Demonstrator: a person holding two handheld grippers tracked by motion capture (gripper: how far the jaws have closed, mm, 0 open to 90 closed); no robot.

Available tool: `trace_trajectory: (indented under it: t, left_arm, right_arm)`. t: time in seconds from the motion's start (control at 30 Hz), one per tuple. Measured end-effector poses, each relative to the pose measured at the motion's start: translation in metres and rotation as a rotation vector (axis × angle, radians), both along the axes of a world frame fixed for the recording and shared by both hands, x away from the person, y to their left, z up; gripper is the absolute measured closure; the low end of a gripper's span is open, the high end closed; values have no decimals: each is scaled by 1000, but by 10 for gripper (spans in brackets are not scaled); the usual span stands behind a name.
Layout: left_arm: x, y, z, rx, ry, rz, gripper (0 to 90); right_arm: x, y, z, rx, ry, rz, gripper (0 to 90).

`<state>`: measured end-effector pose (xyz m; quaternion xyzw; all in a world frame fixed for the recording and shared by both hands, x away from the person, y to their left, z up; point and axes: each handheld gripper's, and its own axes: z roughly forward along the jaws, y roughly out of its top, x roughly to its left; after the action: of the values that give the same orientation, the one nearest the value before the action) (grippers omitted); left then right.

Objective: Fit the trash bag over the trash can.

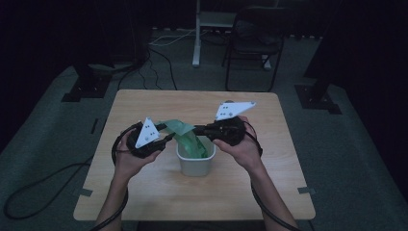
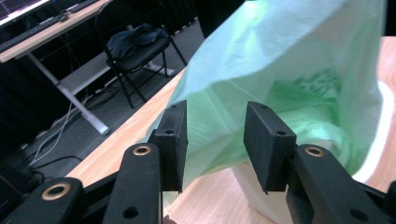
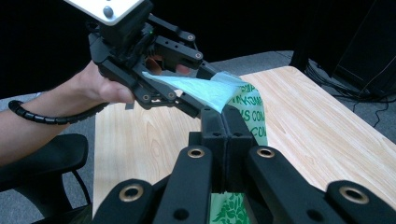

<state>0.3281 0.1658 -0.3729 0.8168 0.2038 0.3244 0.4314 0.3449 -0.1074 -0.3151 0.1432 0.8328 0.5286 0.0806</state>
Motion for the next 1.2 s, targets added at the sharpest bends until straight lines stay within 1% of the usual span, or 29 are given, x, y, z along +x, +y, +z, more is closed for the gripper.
trace_trajectory:
  t: [0.03,0.1,0.13,0.17,0.23,0.27,0.33,0.47,0.53,0.63,0.83,0.87,0.9,0.93,0.97,1.0,1.03,1.07,1.1,1.13,1.2]
  left_arm:
    - [3,0,-2,6,4,19,638]
    - [4,1,-3,7,10,28,672]
    - [6,2,-5,11,17,39,672]
    - [7,2,-6,9,21,42,723]
    - [9,3,-8,4,25,60,795]
    - [10,3,-9,-6,26,66,860]
    - [10,4,-8,-8,27,67,900]
    - [10,5,-7,-12,29,70,900]
    - [9,7,-6,-25,30,70,900]
    - [8,8,-5,-21,25,70,900]
    - [5,2,-4,-15,18,43,900]
    - [5,-1,-5,0,8,34,900]
    - [5,-1,-5,0,8,34,884]
    - [5,-2,-6,5,3,32,816]
    - [5,-3,-6,7,2,31,816]
    - [5,-4,-6,-1,-1,30,731]
    - [5,-4,-6,-1,-1,30,710]
    - [5,-4,-6,-15,-2,28,689]
    - [5,-4,-6,-15,-2,28,667]
    - [5,-3,-5,-31,-3,21,658]
    - [5,-3,-4,-36,-2,16,649]
  right_arm:
    - [0,0,0,1,0,1,900]
    - [0,0,1,1,-2,2,900]
    - [-1,0,1,2,-2,2,900]
    - [0,-1,2,4,-4,1,900]
    - [0,-3,2,8,-5,-1,900]
    - [1,-4,2,15,1,3,900]
    - [1,-5,2,17,0,2,900]
    - [2,-7,2,18,3,-3,900]
    - [3,-8,2,24,9,-10,900]
    - [5,-9,1,34,17,-7,900]
    - [4,-8,2,37,15,-2,900]
    - [4,-8,3,36,15,-1,900]
    - [4,-8,3,36,15,-1,900]
    - [4,-8,3,37,14,0,900]
    - [4,-8,3,37,14,0,900]
    - [3,-9,4,39,13,1,900]
    - [3,-9,4,39,13,1,900]
    - [2,-9,4,39,10,3,900]
    - [2,-9,4,39,10,3,900]
    - [2,-9,4,39,9,5,900]
    - [2,-9,5,40,9,6,900]
